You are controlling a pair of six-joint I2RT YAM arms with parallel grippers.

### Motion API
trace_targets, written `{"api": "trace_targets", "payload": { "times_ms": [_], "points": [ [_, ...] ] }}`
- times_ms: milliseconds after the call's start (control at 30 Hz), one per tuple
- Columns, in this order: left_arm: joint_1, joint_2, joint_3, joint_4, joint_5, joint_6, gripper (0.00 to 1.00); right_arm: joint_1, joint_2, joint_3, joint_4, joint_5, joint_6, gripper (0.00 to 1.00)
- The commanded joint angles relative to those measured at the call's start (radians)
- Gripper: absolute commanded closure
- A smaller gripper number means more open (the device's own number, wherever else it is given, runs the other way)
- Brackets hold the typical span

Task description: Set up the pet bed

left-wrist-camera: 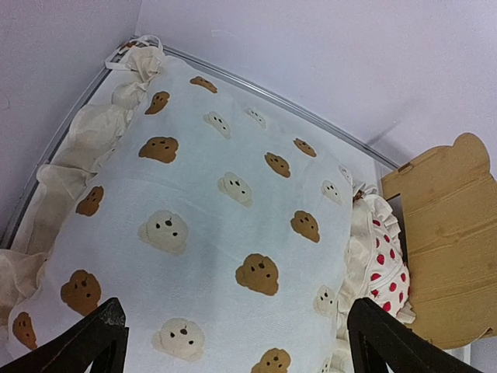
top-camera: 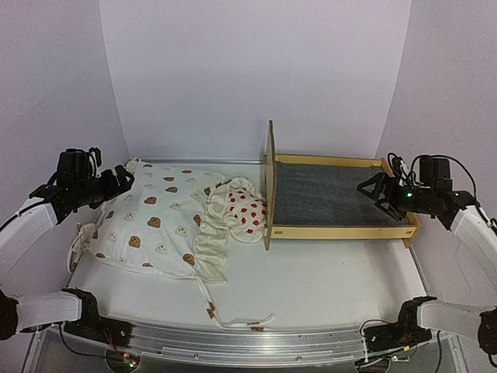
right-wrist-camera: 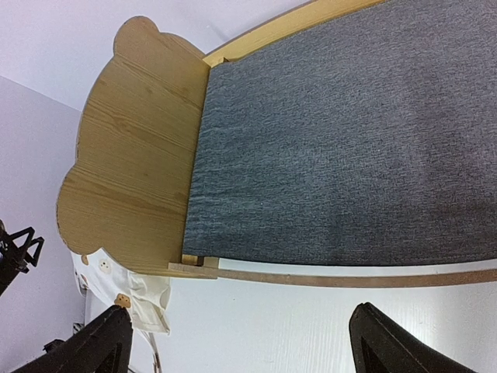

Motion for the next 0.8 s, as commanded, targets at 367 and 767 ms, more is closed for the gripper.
{"api": "trace_targets", "payload": {
  "times_ms": [367,767],
  "points": [
    [-0.087,0.097,0.111,-0.021,-0.034,-0.016,0.01,-0.001,-0.049,-0.034,-0.039,-0.044,-0.027,0.02],
    [-0.285,0.338,0.223,-0.082,-0.227,-0.033,0.00,0.000,-0.059,-0.007,-0.143,-0.142,-0.075,0.02]
  ]
}}
